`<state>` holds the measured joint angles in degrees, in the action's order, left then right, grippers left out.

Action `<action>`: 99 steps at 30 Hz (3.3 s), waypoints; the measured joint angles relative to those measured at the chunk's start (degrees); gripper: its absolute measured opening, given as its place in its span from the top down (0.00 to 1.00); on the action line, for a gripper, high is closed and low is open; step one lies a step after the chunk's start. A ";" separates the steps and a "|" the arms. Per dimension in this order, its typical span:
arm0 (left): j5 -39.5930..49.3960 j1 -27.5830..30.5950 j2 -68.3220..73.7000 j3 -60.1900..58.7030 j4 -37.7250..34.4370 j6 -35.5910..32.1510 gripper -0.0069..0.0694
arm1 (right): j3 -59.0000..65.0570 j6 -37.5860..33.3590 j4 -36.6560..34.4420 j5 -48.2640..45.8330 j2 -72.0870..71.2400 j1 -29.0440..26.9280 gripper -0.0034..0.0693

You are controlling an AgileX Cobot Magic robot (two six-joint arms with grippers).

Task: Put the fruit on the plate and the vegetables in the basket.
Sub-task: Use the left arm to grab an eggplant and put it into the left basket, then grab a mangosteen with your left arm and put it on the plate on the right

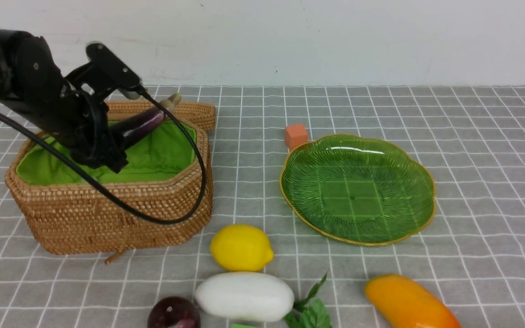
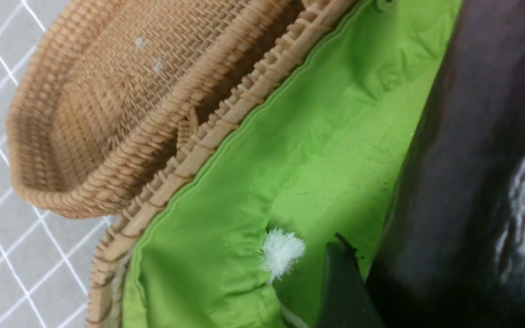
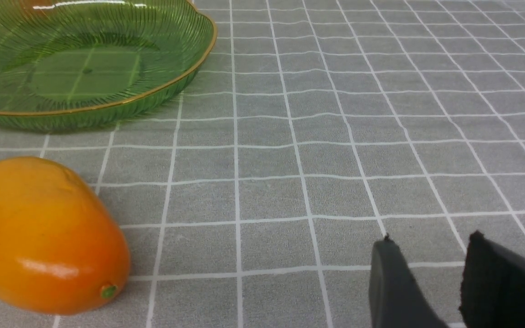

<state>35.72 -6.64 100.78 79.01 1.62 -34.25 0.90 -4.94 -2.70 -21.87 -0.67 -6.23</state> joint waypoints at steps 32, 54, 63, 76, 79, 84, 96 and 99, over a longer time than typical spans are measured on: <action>22.16 -14.31 -15.50 -20.83 -22.29 7.45 0.11 | 0.00 0.00 0.00 0.00 0.00 0.00 0.62; 13.71 -20.57 -4.42 -23.14 -10.84 28.47 0.20 | 0.00 0.00 0.00 0.00 0.00 0.00 0.62; 24.60 -20.57 -12.73 -12.92 -8.85 28.20 0.20 | 0.00 0.00 0.00 0.00 0.00 0.00 0.62; 9.03 -20.82 1.45 14.49 -17.20 23.28 0.20 | 0.00 0.00 0.00 0.00 0.00 0.00 0.62; 5.00 -21.98 6.55 17.91 -18.42 23.23 0.20 | 0.00 0.00 0.00 0.00 0.00 0.00 0.62; -1.33 -26.73 16.02 24.64 -16.31 23.45 0.20 | 0.00 0.00 0.00 0.00 0.00 0.00 0.62; -0.81 -29.19 21.02 27.04 -12.84 26.73 0.07 | 0.00 0.00 0.00 0.00 0.00 0.00 0.62; 5.36 -29.19 17.40 27.16 -10.68 24.28 0.05 | 0.00 0.00 0.00 0.00 0.00 0.00 0.62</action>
<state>41.08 -35.83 118.18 106.16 -9.07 -9.97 0.90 -4.94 -2.70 -21.87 -0.67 -6.23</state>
